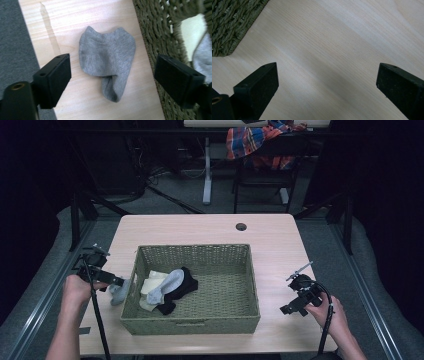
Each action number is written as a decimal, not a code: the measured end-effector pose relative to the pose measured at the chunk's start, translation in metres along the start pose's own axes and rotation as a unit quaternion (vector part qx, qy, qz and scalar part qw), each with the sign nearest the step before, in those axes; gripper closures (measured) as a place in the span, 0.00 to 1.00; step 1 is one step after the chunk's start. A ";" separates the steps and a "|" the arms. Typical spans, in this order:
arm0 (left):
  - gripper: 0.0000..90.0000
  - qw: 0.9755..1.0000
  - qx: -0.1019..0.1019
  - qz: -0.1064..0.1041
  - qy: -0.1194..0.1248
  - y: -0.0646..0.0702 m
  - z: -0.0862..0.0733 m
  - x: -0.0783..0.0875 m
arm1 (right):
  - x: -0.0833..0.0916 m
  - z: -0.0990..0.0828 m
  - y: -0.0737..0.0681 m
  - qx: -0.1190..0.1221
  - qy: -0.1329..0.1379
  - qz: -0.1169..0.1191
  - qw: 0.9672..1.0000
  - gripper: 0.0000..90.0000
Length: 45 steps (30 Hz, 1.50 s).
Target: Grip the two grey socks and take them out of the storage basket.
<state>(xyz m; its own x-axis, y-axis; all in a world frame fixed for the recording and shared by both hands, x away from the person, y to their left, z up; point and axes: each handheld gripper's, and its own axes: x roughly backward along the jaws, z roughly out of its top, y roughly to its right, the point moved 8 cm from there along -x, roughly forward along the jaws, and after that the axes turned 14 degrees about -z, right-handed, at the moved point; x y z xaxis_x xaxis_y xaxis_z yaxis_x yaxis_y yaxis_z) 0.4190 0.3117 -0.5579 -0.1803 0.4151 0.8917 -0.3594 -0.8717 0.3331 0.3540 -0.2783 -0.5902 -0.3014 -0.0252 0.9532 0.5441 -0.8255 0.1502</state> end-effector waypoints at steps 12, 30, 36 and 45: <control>0.01 0.999 -0.007 0.028 0.040 0.016 0.011 0.036 | 0.001 -0.001 0.000 -0.002 -0.003 0.002 1.000 0.05; 0.00 0.994 -0.101 0.006 0.030 0.086 0.034 0.046 | 0.002 -0.006 0.003 -0.025 0.000 0.033 0.999 0.02; 0.00 0.992 -0.128 -0.005 0.025 0.103 0.042 0.037 | 0.005 -0.010 0.004 -0.038 0.013 0.032 0.999 0.01; 0.00 0.987 -0.158 -0.018 0.005 0.128 0.050 0.006 | 0.007 -0.014 0.007 -0.047 0.018 0.027 0.998 0.01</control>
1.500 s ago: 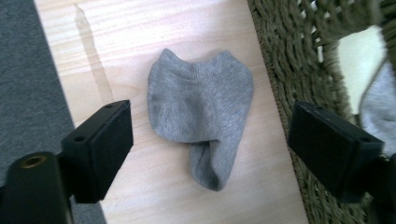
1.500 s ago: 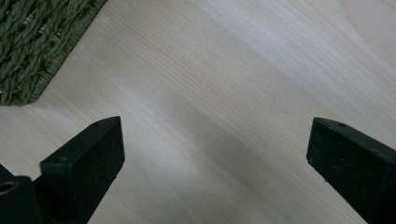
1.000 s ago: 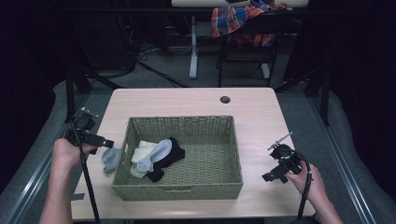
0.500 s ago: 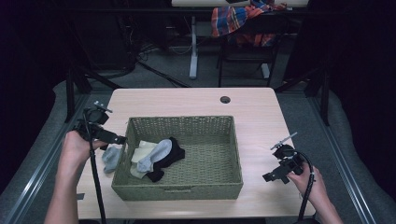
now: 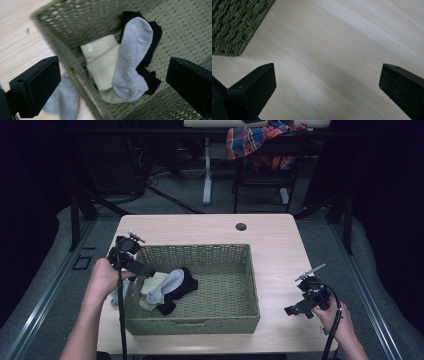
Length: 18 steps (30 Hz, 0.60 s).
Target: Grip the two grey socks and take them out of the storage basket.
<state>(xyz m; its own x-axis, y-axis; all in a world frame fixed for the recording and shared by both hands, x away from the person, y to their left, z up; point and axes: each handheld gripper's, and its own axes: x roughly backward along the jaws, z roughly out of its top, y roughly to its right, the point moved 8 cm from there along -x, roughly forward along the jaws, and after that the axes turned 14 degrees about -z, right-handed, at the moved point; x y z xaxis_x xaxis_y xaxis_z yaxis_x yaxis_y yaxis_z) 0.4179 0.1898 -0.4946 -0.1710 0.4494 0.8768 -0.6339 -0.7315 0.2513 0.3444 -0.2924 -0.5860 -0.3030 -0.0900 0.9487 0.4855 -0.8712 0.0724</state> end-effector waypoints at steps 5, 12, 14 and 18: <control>0.00 1.000 -0.008 -0.006 -0.026 0.006 0.002 -0.021 | -0.001 0.001 -0.003 0.001 0.002 0.012 1.000 0.01; 0.01 0.998 -0.010 -0.007 -0.060 0.008 0.001 -0.044 | -0.002 0.002 -0.005 -0.003 0.004 0.018 1.000 0.01; 0.01 0.998 -0.010 -0.010 -0.068 0.009 0.001 -0.051 | -0.001 0.001 -0.003 0.006 -0.002 0.010 1.000 0.01; 0.13 0.996 -0.013 -0.013 -0.086 0.009 -0.002 -0.063 | -0.002 0.000 -0.003 0.008 -0.005 0.011 1.000 0.01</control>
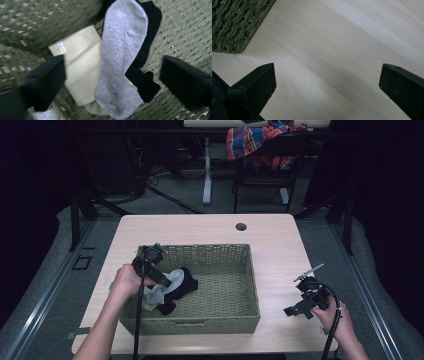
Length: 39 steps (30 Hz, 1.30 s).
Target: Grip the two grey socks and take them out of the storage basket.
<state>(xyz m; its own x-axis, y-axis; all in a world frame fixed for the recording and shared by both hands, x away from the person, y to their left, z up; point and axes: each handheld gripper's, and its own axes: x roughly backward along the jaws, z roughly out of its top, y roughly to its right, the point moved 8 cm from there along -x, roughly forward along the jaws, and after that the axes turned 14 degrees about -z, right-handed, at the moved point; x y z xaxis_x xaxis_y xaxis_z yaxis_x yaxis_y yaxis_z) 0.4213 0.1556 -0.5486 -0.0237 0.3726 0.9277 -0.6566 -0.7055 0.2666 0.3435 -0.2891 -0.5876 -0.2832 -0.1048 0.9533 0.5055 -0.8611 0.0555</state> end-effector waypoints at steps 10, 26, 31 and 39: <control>0.62 0.999 -0.010 0.020 -0.042 -0.005 -0.006 -0.024 | -0.001 0.000 -0.001 0.006 -0.006 0.000 1.000 0.01; 0.95 0.999 -0.036 0.013 -0.035 0.006 -0.005 -0.016 | -0.003 -0.001 0.000 0.009 -0.015 -0.005 1.000 0.03; 0.95 0.999 -0.037 0.013 -0.019 0.006 -0.003 -0.005 | -0.003 -0.001 0.000 0.008 -0.013 -0.007 1.000 0.03; 0.94 0.999 -0.043 0.018 0.013 0.012 0.001 0.019 | -0.003 -0.002 0.001 0.011 -0.015 -0.009 1.000 0.03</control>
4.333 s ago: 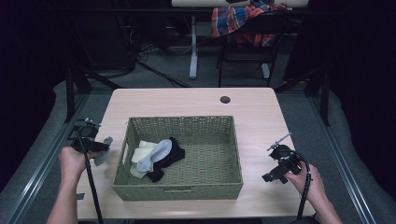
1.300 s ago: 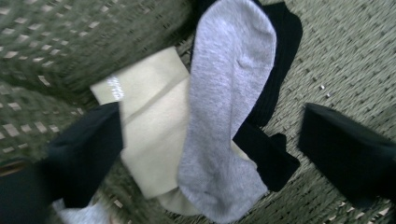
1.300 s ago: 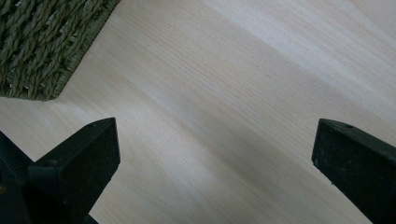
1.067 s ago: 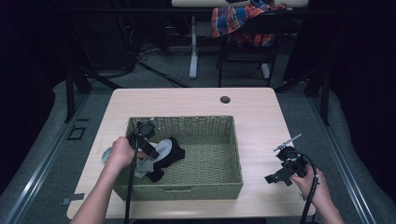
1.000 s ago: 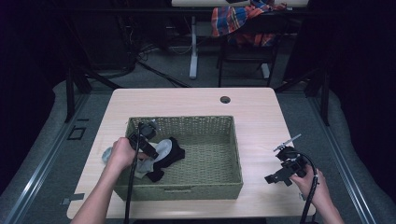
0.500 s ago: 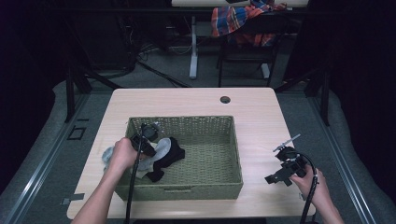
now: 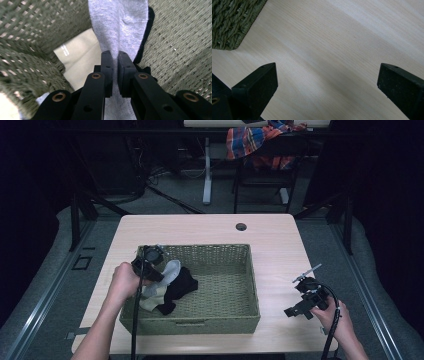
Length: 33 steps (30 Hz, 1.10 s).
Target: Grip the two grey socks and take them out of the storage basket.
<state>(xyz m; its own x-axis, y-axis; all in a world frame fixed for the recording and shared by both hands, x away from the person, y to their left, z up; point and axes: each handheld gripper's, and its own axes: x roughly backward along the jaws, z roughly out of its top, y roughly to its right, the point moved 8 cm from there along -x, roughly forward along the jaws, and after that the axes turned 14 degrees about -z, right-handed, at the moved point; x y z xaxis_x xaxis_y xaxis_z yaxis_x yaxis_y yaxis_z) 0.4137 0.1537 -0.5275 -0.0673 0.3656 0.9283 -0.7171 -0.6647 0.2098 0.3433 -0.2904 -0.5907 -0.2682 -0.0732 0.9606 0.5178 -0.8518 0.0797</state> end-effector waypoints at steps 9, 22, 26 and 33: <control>0.95 1.000 -0.006 0.004 0.028 0.003 0.002 0.023 | 0.000 0.002 -0.001 -0.008 0.009 0.001 1.000 0.03; 0.95 0.998 -0.002 0.015 0.055 0.005 -0.002 0.052 | 0.000 0.000 0.000 -0.003 0.001 -0.004 1.000 0.03; 0.95 0.998 0.003 0.019 0.065 0.002 -0.004 0.061 | 0.000 0.001 0.001 -0.003 0.000 -0.006 1.000 0.03; 0.95 0.997 0.018 0.032 0.073 -0.009 -0.015 0.074 | 0.000 0.001 -0.001 -0.012 0.004 0.003 1.000 0.03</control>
<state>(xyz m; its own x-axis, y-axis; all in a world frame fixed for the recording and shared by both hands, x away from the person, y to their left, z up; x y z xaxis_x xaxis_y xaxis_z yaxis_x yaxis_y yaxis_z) 0.4046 0.1970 -0.4655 -0.2153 0.4109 0.8859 -0.6822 -0.7124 0.1646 0.3438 -0.2891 -0.5910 -0.2723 -0.0819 0.9587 0.4995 -0.8636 0.0681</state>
